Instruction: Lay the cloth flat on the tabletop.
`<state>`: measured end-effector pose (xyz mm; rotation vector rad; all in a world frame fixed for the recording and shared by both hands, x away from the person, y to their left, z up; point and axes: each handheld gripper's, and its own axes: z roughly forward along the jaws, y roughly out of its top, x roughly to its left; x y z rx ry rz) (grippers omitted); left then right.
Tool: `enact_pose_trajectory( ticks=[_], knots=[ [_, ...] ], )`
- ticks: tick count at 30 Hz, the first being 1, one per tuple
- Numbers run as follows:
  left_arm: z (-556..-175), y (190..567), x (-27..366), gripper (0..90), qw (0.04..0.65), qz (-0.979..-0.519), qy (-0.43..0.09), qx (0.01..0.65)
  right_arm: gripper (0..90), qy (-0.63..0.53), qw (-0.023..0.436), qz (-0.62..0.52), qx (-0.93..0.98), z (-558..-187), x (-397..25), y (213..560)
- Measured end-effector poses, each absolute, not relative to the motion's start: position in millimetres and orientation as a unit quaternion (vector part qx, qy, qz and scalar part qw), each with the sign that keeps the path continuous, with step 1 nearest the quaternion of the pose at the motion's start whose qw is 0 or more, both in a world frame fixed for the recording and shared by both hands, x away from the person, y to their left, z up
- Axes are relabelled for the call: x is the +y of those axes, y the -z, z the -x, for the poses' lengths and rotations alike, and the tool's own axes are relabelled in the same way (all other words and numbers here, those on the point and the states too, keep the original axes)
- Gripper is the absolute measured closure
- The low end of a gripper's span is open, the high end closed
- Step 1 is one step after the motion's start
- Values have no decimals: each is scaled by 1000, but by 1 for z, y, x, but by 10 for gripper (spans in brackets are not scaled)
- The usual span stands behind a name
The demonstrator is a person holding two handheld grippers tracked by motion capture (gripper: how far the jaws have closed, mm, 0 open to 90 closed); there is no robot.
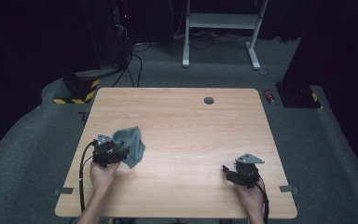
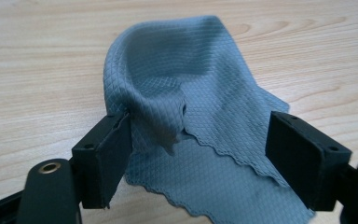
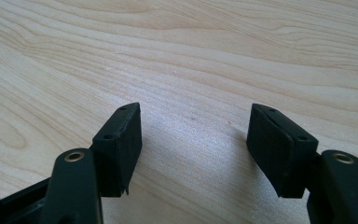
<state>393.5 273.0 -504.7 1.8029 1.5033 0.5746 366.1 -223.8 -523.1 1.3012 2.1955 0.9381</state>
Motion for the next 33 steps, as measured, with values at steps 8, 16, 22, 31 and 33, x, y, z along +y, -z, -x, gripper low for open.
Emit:
enact_pose_trajectory(
  ticks=[8, 16, 22, 31, 33],
  knots=[
    [-408, 509, 264, 228, 327, -715, -220, 577, 351, -337, 209, -469, 789, -366, -224, 523],
    [-417, 520, 258, 234, 316, -718, -213, 583, 351, -337, 209, -469, 789, -366, -224, 523],
    [-416, 520, 255, 279, 300, -727, -229, 573, 351, -337, 209, -469, 789, -366, -224, 523],
    [-413, 518, 253, 597, 309, -739, -225, 554, 351, -337, 209, -469, 789, -366, -224, 523],
    [-413, 517, 253, 679, 313, -741, -221, 551, 351, -337, 209, -469, 789, -366, -224, 523]
  ],
)
